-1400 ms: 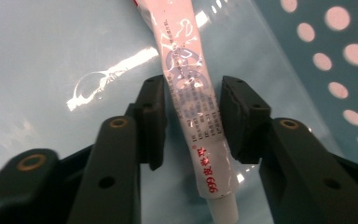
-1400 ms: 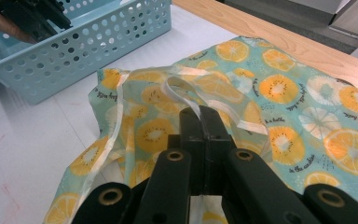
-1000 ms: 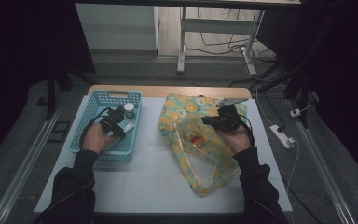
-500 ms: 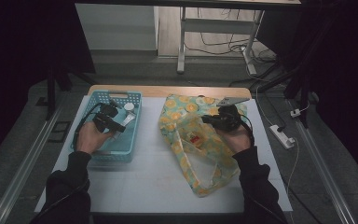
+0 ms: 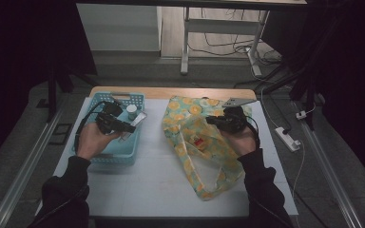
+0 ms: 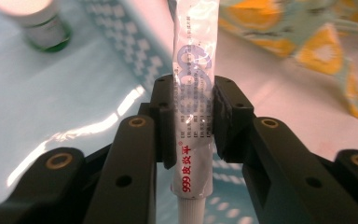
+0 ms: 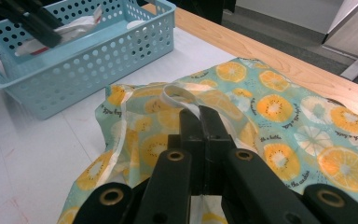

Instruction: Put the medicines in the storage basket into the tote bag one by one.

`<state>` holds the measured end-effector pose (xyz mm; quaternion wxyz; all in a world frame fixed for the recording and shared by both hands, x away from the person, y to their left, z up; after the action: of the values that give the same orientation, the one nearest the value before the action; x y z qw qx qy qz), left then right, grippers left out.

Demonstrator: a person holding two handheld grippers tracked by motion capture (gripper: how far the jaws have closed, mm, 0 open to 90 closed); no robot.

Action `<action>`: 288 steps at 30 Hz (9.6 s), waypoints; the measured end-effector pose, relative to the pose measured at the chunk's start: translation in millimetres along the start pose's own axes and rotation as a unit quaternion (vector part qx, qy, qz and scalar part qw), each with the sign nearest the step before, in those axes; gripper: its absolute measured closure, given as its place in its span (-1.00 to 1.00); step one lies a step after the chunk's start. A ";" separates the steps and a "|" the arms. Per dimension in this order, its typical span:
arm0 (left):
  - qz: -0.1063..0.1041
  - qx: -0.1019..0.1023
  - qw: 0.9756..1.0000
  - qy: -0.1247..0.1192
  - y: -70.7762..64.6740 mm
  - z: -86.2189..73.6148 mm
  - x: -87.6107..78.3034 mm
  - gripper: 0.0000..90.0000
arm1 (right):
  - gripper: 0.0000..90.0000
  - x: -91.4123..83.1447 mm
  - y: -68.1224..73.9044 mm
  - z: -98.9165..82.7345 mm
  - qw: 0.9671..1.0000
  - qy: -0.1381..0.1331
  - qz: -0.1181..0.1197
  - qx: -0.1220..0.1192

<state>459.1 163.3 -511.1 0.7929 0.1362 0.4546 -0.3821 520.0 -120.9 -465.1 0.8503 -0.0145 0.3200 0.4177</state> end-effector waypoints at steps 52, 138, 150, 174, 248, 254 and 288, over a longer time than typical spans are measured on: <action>-0.070 0.091 0.993 0.032 -102.7 122.5 124.3 0.59 | 0.99 -0.6 8.6 3.2 1.000 -0.007 0.010 -0.007; -0.019 0.100 0.994 -0.027 -84.7 113.4 146.4 0.25 | 0.98 9.5 -1.7 -3.2 1.000 0.001 -0.011 0.001; -0.049 0.107 0.991 -0.066 -81.5 101.7 95.3 -0.22 | 0.98 11.3 -0.2 -4.5 1.000 0.006 -0.009 0.000; 0.028 0.040 0.996 -0.070 26.6 50.0 31.2 -0.93 | 0.98 12.5 0.5 -6.4 1.000 0.013 -0.004 -0.001; 0.101 -0.032 0.994 -0.020 101.3 27.2 20.5 0.12 | 0.98 11.4 1.7 -5.1 1.000 0.010 -0.003 -0.002; 0.092 -0.022 0.995 -0.022 91.3 24.9 15.9 0.12 | 0.98 11.1 1.9 -5.0 1.000 0.009 -0.004 -0.003; 0.028 0.060 0.995 -0.071 7.8 40.6 -6.7 0.12 | 0.98 11.7 3.4 -5.4 1.000 0.011 -0.003 -0.002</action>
<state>487.9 148.9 -484.3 0.8242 0.1682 0.3693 -0.3950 519.9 -112.0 -475.0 0.8478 -0.0216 0.3284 0.4159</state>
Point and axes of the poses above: each handheld gripper's, and its own axes: x roughly forward along the jaws, z roughly out of its top, y roughly to its left, the point moved 10 cm from there along x, roughly forward along the jaws, and after that the axes turned 14 degrees about x, right-handed, at the moved point
